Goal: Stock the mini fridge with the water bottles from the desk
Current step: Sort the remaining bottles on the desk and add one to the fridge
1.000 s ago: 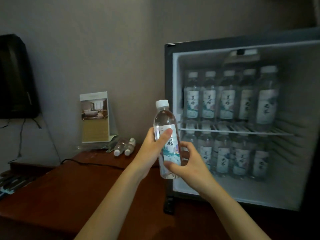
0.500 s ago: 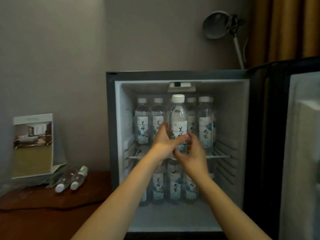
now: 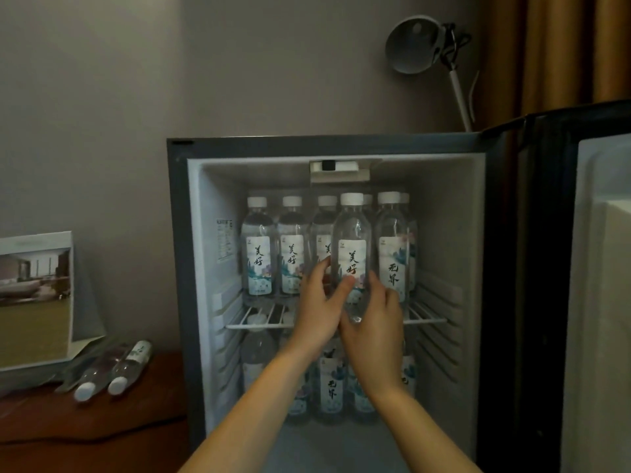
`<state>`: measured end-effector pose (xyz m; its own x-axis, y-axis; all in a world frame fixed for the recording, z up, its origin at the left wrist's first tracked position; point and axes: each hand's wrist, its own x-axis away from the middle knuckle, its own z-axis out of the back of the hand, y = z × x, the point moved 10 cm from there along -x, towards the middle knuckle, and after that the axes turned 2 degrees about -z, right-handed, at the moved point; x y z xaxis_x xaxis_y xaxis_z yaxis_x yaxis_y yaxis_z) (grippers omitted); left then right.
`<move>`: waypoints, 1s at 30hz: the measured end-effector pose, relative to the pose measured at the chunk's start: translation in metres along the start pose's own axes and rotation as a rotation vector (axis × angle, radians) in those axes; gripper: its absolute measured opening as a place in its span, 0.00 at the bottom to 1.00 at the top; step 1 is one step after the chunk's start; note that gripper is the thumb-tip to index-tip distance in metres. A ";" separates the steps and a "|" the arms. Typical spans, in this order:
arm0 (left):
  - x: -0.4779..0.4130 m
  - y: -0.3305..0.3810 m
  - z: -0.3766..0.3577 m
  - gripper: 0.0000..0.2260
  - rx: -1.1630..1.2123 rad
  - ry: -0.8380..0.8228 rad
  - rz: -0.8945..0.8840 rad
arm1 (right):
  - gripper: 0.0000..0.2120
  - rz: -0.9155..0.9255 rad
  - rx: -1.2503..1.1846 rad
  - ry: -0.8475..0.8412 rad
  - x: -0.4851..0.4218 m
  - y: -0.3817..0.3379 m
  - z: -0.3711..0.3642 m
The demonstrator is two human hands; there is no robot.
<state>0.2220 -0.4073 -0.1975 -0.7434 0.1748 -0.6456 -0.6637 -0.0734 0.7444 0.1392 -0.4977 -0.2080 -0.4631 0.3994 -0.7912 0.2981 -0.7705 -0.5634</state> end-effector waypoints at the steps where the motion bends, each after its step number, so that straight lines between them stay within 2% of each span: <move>1: -0.001 -0.001 0.000 0.20 0.006 -0.001 0.001 | 0.30 -0.001 0.007 0.000 0.000 0.001 0.000; 12: 0.004 0.005 -0.001 0.14 -0.001 -0.008 0.054 | 0.28 -0.047 0.038 -0.014 0.003 0.013 -0.005; 15: 0.013 0.008 0.002 0.14 -0.018 0.006 0.062 | 0.24 -0.047 -0.006 -0.009 0.008 0.012 0.001; 19: 0.037 0.011 0.030 0.09 -0.043 0.173 -0.004 | 0.13 -0.008 -0.062 -0.023 0.022 0.002 0.000; 23: 0.067 0.004 0.071 0.08 0.011 0.234 -0.052 | 0.04 0.015 -0.136 -0.222 0.045 -0.017 -0.030; 26: 0.093 -0.007 0.115 0.10 0.014 0.309 -0.059 | 0.04 0.021 -0.138 -0.385 0.073 -0.037 -0.066; 30: 0.131 -0.037 0.186 0.11 -0.103 0.423 -0.012 | 0.06 0.072 -0.158 -0.575 0.120 -0.079 -0.119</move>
<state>0.1644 -0.1991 -0.2780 -0.6898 -0.2402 -0.6830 -0.6613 -0.1750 0.7294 0.1597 -0.3297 -0.2873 -0.8015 -0.0179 -0.5978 0.4453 -0.6850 -0.5766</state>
